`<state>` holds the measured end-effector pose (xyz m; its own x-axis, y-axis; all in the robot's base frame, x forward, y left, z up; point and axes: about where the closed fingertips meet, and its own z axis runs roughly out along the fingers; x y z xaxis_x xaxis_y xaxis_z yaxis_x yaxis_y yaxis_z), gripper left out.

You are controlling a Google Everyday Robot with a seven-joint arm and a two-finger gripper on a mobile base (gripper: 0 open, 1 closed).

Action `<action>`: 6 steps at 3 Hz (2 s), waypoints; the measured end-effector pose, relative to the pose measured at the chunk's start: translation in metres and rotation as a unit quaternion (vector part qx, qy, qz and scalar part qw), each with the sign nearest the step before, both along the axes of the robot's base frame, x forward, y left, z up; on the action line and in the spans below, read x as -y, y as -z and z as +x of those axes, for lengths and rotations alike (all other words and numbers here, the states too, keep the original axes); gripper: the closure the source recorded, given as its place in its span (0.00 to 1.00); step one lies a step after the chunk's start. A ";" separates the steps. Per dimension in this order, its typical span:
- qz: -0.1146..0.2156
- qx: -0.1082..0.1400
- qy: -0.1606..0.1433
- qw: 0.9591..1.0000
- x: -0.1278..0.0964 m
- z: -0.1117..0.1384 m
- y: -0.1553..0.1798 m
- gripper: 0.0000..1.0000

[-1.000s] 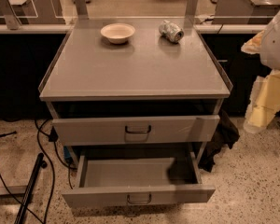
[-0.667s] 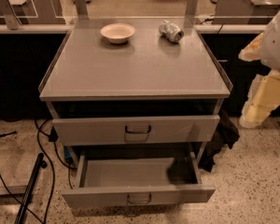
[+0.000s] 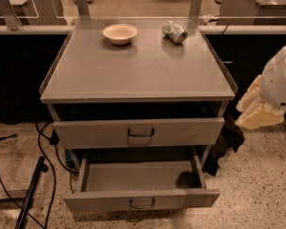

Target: Close middle drawer

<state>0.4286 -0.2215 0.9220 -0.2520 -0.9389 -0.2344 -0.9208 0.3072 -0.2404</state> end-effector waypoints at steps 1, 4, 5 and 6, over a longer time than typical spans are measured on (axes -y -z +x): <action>0.005 -0.011 0.006 1.000 0.005 -0.005 0.046 0.87; 0.034 -0.059 -0.001 0.998 0.016 -0.025 0.158 1.00; 0.054 -0.100 0.015 0.993 0.023 -0.046 0.231 1.00; 0.118 -0.115 0.025 0.986 0.021 -0.063 0.309 1.00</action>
Offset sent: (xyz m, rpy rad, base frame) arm -0.0134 -0.0239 -0.1813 0.1149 0.1041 -0.0178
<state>0.3660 -0.2423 0.6134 -0.3690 -0.8503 -0.3753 -0.9247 0.3766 0.0558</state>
